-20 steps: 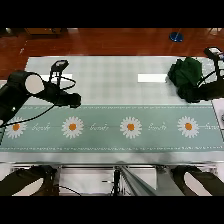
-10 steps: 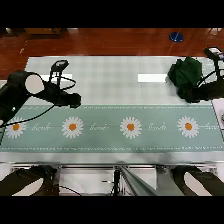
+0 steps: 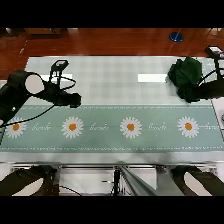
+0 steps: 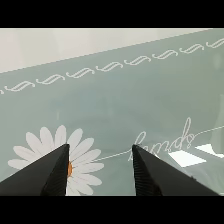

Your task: Fold the shirts.

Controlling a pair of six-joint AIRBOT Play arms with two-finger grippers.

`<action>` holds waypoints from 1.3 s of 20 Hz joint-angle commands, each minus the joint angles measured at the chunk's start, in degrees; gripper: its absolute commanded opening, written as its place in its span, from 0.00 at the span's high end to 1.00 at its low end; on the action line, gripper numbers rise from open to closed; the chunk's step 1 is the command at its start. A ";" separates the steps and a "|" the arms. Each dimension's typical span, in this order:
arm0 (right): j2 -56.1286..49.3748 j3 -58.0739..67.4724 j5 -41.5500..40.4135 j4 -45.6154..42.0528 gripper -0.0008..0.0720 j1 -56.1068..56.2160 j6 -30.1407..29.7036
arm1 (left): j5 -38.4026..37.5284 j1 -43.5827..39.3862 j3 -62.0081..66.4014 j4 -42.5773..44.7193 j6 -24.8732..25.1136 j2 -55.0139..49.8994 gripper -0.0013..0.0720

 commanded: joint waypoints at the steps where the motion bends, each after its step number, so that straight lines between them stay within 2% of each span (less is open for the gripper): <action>1: 0.09 0.00 -5.73 0.26 0.51 -0.04 -0.20 | 0.72 -0.02 0.02 0.04 0.04 -0.04 0.34; 2: 0.09 0.00 -9.44 0.00 0.51 -0.04 -0.20 | 1.79 0.13 0.04 0.17 0.11 -0.02 0.32; 3: 0.09 0.00 -14.78 -1.42 0.51 -0.04 -0.07 | 3.58 0.50 0.13 0.44 1.62 -0.02 0.02; 4: 0.09 0.00 -20.81 -3.98 0.51 -0.04 1.22 | 5.11 0.94 0.28 1.09 1.99 -0.02 0.00; 6: -0.24 0.07 -35.08 -13.00 0.51 -0.66 11.04 | 7.19 2.54 0.74 1.75 1.99 -0.02 0.00; 7: -1.20 0.33 -40.83 -15.19 0.48 -2.21 15.72 | 7.63 3.43 0.85 1.75 1.99 0.00 0.00; 8: -2.84 1.25 -43.39 -15.21 0.40 -4.20 17.99 | 7.65 4.26 0.92 1.73 2.01 -0.02 0.00; 10: -8.55 4.39 -42.36 -12.68 0.20 -8.83 19.37 | 7.65 5.86 0.92 1.73 2.01 0.00 0.00; 13: -18.93 9.79 -34.77 -2.34 0.19 -15.12 18.49 | 7.65 6.99 0.92 1.70 2.67 0.00 0.00; 15: -24.76 12.11 -32.02 5.70 0.19 -17.46 13.84 | 7.65 6.99 0.92 1.70 2.67 0.00 0.00; 20: -35.15 14.99 -31.06 20.22 0.20 -20.17 9.90 | 7.63 6.99 0.92 1.64 2.60 0.00 0.00; 26: -41.66 14.99 -36.44 22.10 0.20 -20.02 7.74 | 7.58 6.97 0.92 1.44 2.58 0.00 0.00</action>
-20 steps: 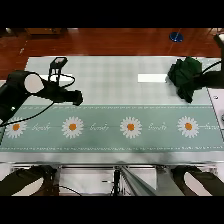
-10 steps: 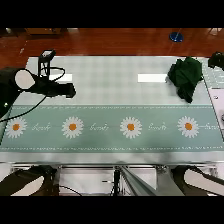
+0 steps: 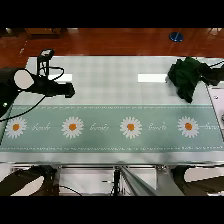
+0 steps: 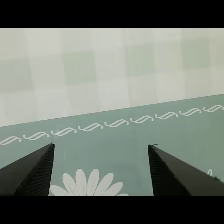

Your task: Fold the shirts.

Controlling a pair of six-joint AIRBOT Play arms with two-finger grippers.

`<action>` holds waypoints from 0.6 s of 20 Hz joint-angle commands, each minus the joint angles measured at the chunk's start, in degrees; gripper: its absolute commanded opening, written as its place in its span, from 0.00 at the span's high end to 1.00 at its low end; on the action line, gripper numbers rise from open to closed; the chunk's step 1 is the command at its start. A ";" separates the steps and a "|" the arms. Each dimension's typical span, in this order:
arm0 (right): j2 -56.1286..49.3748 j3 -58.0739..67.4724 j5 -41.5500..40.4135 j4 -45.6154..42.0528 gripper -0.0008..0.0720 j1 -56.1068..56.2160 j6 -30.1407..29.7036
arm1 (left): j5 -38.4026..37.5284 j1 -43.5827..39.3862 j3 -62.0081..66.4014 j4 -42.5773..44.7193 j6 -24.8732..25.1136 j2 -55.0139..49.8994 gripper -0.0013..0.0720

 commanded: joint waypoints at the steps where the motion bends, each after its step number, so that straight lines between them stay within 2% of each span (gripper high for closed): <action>1: -3.87 0.26 -3.98 2.32 0.21 -0.20 -1.11 | -0.07 0.04 0.04 -0.20 0.00 0.02 0.00; 2: -4.57 0.26 -5.14 2.34 0.23 -0.20 -1.14 | -0.07 0.04 0.04 -0.28 0.00 0.02 0.00; 5: -6.32 0.26 -7.30 2.43 0.50 -0.22 -1.18 | -0.07 0.04 0.04 -1.03 0.00 0.02 0.00; 6: -6.67 0.26 -7.56 2.58 0.63 -0.22 -1.18 | -0.04 0.04 0.04 -1.01 0.00 0.00 0.00; 8: -6.49 0.31 -8.00 2.84 0.96 -0.22 -1.36 | -0.04 0.04 0.04 -1.01 0.00 0.02 0.00; 12: -2.08 3.37 -6.93 3.04 0.96 -0.22 -6.88 | -0.04 0.04 0.17 -1.01 0.02 0.02 0.00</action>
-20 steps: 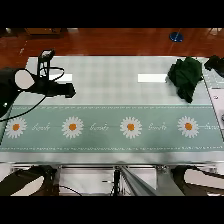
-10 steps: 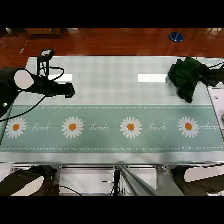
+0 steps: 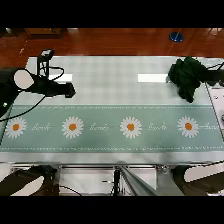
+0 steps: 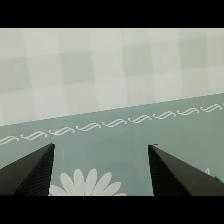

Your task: Fold the shirts.

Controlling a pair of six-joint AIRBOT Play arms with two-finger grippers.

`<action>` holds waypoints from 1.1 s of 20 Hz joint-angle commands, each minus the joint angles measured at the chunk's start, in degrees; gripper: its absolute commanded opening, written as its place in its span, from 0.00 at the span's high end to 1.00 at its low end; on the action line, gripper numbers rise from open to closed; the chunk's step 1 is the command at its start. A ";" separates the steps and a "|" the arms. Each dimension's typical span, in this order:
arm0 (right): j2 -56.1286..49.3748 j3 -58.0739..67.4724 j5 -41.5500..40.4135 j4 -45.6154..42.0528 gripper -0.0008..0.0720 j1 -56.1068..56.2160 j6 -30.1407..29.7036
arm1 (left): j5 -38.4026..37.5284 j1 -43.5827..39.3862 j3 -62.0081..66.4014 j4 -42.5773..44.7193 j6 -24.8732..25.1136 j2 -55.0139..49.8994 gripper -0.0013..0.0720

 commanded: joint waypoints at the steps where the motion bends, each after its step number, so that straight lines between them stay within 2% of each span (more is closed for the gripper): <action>1: 4.33 3.15 0.90 0.33 0.96 0.00 -4.59 | 0.02 0.04 0.42 -0.09 0.00 0.07 0.00; 3: 9.46 6.21 2.14 1.42 0.96 0.00 -4.92 | -0.98 0.04 2.36 -0.09 0.00 0.24 0.00; 6: 18.12 9.97 4.39 6.71 0.96 0.00 -6.19 | -6.62 0.04 9.84 -0.09 0.04 0.24 0.00; 8: 24.72 10.93 3.67 12.37 0.96 0.00 -6.23 | -11.54 0.04 16.81 -0.09 0.07 0.39 0.00; 12: 37.29 11.10 2.60 23.87 0.97 0.00 -11.06 | -18.34 0.04 30.80 -0.09 1.36 3.23 0.00; 17: 48.72 11.08 11.08 27.43 0.96 0.02 -10.23 | -22.67 0.04 40.68 -0.09 3.04 11.21 0.00; 22: 51.52 11.08 22.62 34.88 0.97 0.02 -7.82 | -28.04 0.07 40.81 -0.09 1.73 19.32 0.00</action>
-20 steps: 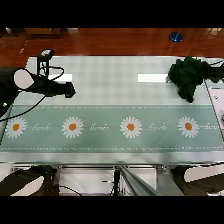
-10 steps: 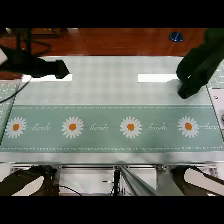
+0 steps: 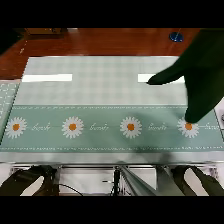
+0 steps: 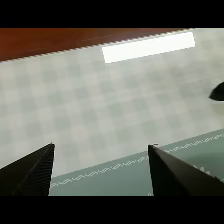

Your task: Fold the shirts.

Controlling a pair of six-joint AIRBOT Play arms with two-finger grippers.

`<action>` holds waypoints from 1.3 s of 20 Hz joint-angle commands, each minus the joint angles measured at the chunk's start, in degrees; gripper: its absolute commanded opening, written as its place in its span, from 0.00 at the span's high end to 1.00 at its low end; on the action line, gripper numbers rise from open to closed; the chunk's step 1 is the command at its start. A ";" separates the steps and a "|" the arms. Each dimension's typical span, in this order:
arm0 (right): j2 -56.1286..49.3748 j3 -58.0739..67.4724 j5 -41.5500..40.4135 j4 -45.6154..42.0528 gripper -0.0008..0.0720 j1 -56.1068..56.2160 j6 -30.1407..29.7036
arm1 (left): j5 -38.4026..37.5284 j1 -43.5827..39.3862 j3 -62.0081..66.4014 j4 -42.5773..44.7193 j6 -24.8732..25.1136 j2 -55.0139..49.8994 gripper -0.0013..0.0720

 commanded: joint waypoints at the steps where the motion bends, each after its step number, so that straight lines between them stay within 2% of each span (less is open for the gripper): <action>1: 1.40 0.07 11.15 4.09 0.96 0.02 2.43 | -4.50 0.02 1.09 0.04 -0.76 4.85 0.00; 4: -1.99 0.07 16.83 -2.51 0.96 3.43 3.67 | -5.31 0.02 1.09 0.04 -1.25 5.64 0.00; 8: -11.08 0.04 18.82 -12.37 0.96 20.39 4.22 | -5.31 0.02 1.09 -0.59 -1.64 5.53 0.00; 14: -31.47 0.07 10.29 -15.58 0.96 50.47 3.98 | -5.31 0.02 1.07 -0.57 -1.62 5.51 0.00; 18: -43.06 0.07 3.39 -15.43 0.96 62.60 4.00 | -5.31 0.02 1.07 -0.39 -1.60 5.29 0.00; 19: -45.05 0.07 2.51 -15.30 0.87 64.22 4.02 | -5.31 0.02 1.03 -0.35 -1.60 5.05 0.00; 21: -47.17 0.07 2.12 -14.69 0.51 65.31 4.02 | -5.31 0.02 0.11 0.33 -1.53 4.50 0.00; 23: -46.18 0.07 2.58 -14.73 0.48 63.45 4.00 | -5.29 0.02 -2.19 3.02 -0.57 4.09 0.00; 26: -39.98 0.07 4.66 -15.41 0.48 54.51 3.98 | -5.11 0.04 -8.52 6.58 3.19 3.82 0.00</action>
